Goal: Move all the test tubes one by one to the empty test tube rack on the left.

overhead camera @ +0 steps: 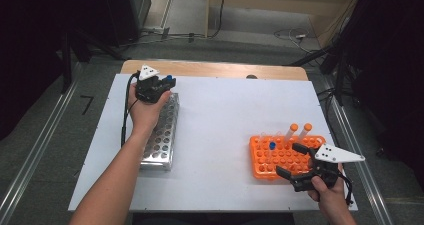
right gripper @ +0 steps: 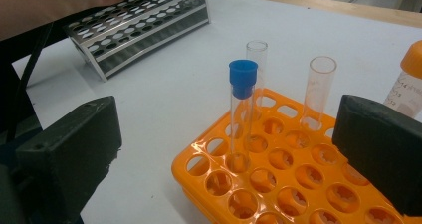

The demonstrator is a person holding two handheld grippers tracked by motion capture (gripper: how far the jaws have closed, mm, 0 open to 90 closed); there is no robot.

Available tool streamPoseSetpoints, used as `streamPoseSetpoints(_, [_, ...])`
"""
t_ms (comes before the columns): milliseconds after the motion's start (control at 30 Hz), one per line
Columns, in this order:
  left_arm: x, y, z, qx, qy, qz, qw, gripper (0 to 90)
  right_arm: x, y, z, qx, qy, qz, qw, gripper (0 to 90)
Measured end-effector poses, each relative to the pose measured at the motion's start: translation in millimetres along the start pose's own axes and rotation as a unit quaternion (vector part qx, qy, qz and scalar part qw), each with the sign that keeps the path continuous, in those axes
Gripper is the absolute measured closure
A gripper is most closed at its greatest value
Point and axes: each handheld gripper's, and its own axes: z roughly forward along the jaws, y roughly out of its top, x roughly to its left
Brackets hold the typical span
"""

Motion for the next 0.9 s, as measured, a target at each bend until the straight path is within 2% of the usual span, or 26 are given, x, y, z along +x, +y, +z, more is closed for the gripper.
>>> streamPoseSetpoints(200, [1.2,-2.7,2.2,0.009,-0.002,-0.005,0.9999,76.8,0.3,-0.3,0.7,0.001,0.001,-0.001,1.0,0.0])
streamPoseSetpoints(400, [-0.1,-3.8,4.0,0.031,0.0,0.003,0.9995,76.5,-0.2,-0.9,1.5,0.002,0.001,-0.001,1.0,0.0])
streamPoseSetpoints(567, [1.5,-4.1,4.3,0.044,-0.003,-0.014,0.9989,75.3,-0.2,-1.1,2.2,0.004,0.0,-0.001,1.0,0.0])
streamPoseSetpoints(700, [2.7,-4.1,3.1,0.049,-0.009,-0.022,0.9985,69.2,-0.3,-1.4,2.5,0.005,-0.001,-0.001,1.0,0.0])
streamPoseSetpoints(733, [3.2,-3.9,2.7,0.048,-0.011,-0.029,0.9984,63.6,-0.5,-1.4,2.6,0.005,-0.001,-0.001,1.0,0.0])
streamPoseSetpoints(800, [4.2,-3.2,0.5,0.045,-0.016,-0.036,0.9982,61.2,-0.5,-1.4,2.7,0.005,-0.001,-0.001,1.0,0.0])
streamPoseSetpoints(833, [4.8,-2.3,-1.4,0.041,-0.022,-0.043,0.998,55.0,-0.5,-1.3,2.7,0.006,-0.002,-0.002,1.0,0.0])
streamPoseSetpoints(900, [5.2,-1.2,-4.9,0.037,-0.028,-0.05,0.9977,51.8,-0.5,-1.3,2.8,0.006,-0.002,-0.002,1.0,0.0])
